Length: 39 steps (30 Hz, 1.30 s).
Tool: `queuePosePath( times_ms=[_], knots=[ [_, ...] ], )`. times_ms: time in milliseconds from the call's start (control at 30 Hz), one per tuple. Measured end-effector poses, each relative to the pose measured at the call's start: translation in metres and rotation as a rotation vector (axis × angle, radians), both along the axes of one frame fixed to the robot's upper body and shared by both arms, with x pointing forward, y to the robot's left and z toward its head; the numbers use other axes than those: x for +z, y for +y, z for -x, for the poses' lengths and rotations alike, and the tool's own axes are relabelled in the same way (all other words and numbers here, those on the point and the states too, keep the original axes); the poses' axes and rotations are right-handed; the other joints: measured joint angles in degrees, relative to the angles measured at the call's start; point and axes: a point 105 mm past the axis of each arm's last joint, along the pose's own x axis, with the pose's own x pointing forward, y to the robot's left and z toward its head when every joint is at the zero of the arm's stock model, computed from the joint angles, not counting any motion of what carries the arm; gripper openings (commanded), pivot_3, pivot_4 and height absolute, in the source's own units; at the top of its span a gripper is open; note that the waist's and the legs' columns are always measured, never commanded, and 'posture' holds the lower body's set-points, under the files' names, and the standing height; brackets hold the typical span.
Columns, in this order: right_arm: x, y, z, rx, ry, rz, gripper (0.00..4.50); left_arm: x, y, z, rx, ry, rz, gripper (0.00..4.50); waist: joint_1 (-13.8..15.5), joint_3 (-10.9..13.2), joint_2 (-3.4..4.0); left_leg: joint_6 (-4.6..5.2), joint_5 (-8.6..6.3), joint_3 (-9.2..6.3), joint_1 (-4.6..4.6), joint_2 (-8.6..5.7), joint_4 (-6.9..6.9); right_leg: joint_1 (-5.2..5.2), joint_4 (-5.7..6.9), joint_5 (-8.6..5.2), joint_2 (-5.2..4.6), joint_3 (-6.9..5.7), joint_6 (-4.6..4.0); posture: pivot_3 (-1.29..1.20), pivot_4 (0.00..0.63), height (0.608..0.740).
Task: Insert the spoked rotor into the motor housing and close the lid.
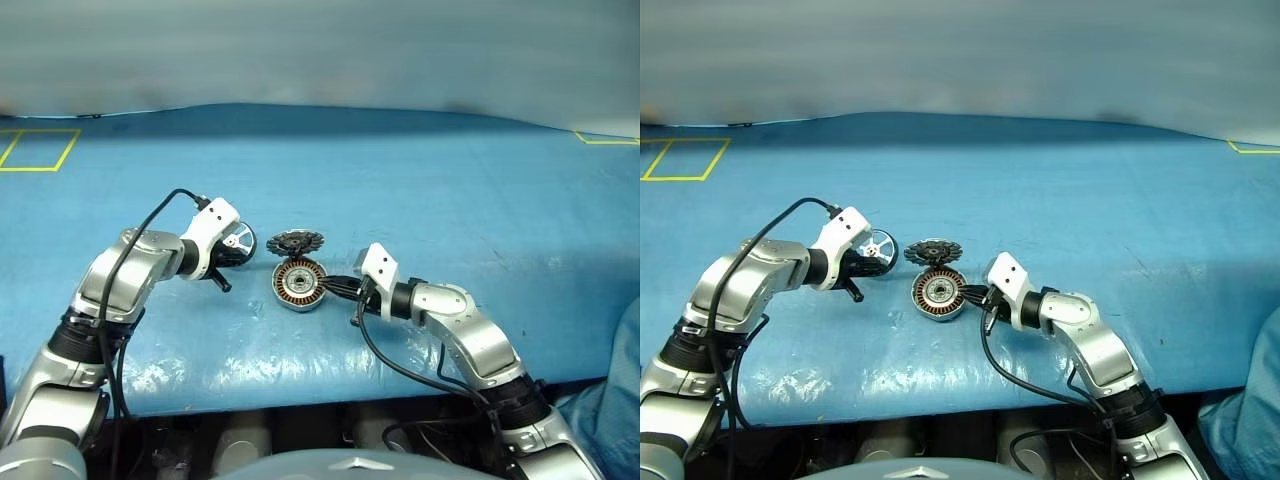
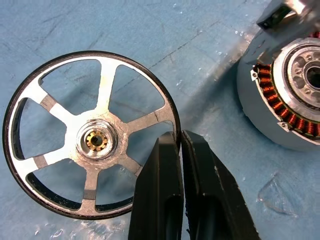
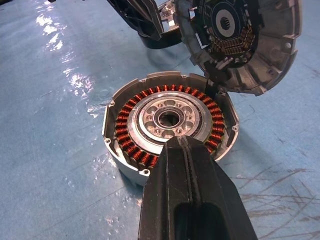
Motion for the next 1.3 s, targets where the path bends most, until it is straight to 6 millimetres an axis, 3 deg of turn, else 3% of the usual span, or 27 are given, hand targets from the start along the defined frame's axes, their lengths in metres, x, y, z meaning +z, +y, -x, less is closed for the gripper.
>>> queuePosePath(
  times_ms=[200, 367, 533, 700, 900, 1300],
  knots=[
    [-0.005, 0.000, 0.000, 0.001, 0.013, 0.010, 0.00, 0.006, 0.004, -0.001, 0.027, -0.011, 0.024, 0.01, -0.05, 0.00, 0.00, 0.00, 0.00, 0.00, 0.01, 0.00, -0.01, 0.00, 0.00, 0.00, 0.00, 0.00, 0.01, 0.00, 0.150, 0.740],
    [-0.004, 0.002, 0.000, 0.008, 0.002, 0.009, 0.00, 0.010, 0.018, 0.003, 0.002, -0.030, -0.054, 0.01, -0.24, 0.00, 0.00, 0.00, 0.00, 0.01, 0.02, 0.01, -0.06, -0.02, -0.01, 0.00, 0.01, 0.01, -0.02, 0.00, 0.150, 0.740],
    [-0.004, 0.004, 0.000, 0.012, 0.003, 0.006, 0.00, 0.000, 0.020, 0.009, -0.046, -0.013, -0.104, 0.01, 0.01, 0.00, 0.00, 0.00, 0.00, 0.02, 0.00, 0.00, -0.04, -0.01, -0.02, -0.04, 0.01, 0.02, -0.04, 0.00, 0.150, 0.740],
    [-0.004, 0.004, 0.001, 0.014, 0.003, 0.006, 0.00, -0.002, 0.022, 0.011, -0.067, -0.012, -0.139, 1.38, -0.02, 0.00, 0.01, 0.00, 0.00, 0.03, 0.01, 0.00, -0.03, -0.01, -0.02, -0.06, 0.01, 0.03, -0.04, 0.00, 0.150, 0.740],
    [-0.004, 0.003, 0.000, 0.014, 0.001, 0.011, 0.00, -0.003, 0.020, 0.013, -0.048, 0.022, -0.101, 1.38, -0.02, 0.00, 0.00, 0.00, 0.00, 0.03, 0.01, 0.01, -0.03, -0.01, -0.01, -0.09, 0.01, 0.02, 0.06, 0.00, 0.150, 0.740],
    [-0.007, 0.003, 0.001, 0.024, 0.011, 0.018, 0.00, 0.021, 0.028, 0.003, 0.097, -0.025, 0.055, 1.38, -0.04, 0.00, 0.01, 0.00, 0.00, 0.02, 0.02, 0.01, -0.03, 0.00, -0.01, -0.04, 0.01, 0.02, 0.14, 0.00, 0.150, 0.740]
  ],
)
